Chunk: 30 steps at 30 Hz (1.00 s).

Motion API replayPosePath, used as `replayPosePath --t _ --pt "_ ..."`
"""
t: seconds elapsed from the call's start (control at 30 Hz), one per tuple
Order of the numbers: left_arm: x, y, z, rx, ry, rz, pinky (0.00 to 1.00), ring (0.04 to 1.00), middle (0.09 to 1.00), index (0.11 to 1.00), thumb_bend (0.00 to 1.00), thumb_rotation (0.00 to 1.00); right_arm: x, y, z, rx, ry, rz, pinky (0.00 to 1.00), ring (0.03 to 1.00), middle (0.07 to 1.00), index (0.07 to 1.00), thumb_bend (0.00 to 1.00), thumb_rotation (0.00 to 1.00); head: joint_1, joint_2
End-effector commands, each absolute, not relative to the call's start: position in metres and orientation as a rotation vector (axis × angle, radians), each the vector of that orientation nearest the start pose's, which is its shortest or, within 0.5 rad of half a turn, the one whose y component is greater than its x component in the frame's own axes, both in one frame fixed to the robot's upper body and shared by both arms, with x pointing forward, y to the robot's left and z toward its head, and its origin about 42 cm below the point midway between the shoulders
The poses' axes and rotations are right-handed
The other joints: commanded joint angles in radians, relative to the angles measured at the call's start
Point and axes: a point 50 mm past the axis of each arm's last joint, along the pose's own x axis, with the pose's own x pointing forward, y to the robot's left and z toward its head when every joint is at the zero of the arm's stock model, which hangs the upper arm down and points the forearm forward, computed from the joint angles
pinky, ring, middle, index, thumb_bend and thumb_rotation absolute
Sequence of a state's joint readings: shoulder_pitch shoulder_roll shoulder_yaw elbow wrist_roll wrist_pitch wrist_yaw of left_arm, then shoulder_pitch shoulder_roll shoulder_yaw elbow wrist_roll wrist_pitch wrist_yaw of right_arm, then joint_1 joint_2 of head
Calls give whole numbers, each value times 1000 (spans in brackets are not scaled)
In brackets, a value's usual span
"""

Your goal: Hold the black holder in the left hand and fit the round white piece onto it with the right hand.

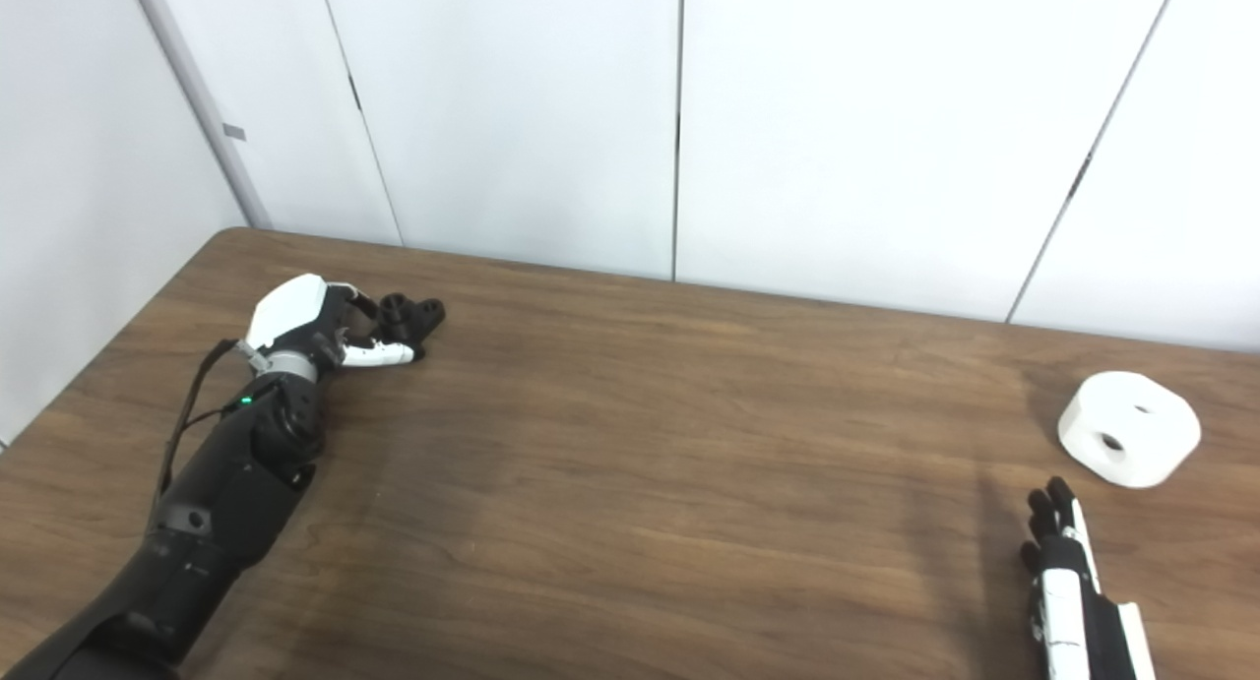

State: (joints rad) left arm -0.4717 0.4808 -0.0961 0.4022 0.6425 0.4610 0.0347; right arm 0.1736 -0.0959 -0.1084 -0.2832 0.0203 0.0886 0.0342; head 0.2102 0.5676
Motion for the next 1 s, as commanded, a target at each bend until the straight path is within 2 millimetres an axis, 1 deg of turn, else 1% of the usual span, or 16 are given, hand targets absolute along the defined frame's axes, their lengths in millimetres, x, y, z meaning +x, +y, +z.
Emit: replayPosePath --t 0.0,0.07,0.1,0.13,0.2,0.47,0.6,0.7,0.83,0.97 --pt "431 384 196 1140 274 346 1000 981 894 648 825 276 219 -277 134 -104 -69 -99 1000 1000 980 1000 540 1000 -2 1" --pt "431 384 195 1115 259 357 1000 976 884 623 823 238 219 -276 134 -107 -66 -102 1000 1000 978 997 552 1000 -4 2" --pt "431 384 194 1101 249 366 1000 967 868 545 646 140 218 -276 134 -109 -63 -103 1000 1000 976 996 558 1000 -5 2" --pt "431 384 194 1093 241 373 1000 961 857 517 587 104 218 -276 134 -111 -61 -103 1000 1000 975 995 565 1000 -5 2" --pt "432 382 193 1100 230 378 1000 949 838 492 538 72 218 -276 134 -112 -64 -102 1000 999 975 996 566 1000 -8 2" --pt "439 376 191 1142 196 374 1000 901 789 484 523 51 217 -276 137 -118 -61 -114 1000 999 971 988 592 1000 -10 2" --pt "441 374 189 1150 189 367 1000 893 782 484 523 51 217 -277 137 -120 -69 -114 1000 991 967 987 577 1000 -10 2" --pt "442 373 188 1158 185 358 1000 894 783 484 523 50 218 -277 138 -118 -74 -111 1000 989 969 989 590 1000 -16 5" --pt "441 372 186 1176 175 344 996 893 784 484 523 49 218 -278 138 -120 -70 -113 1000 997 977 997 574 1000 -18 6" --pt "437 370 185 1198 163 332 988 892 781 484 523 49 218 -276 140 -119 -74 -114 1000 1000 975 994 585 1000 -24 10"
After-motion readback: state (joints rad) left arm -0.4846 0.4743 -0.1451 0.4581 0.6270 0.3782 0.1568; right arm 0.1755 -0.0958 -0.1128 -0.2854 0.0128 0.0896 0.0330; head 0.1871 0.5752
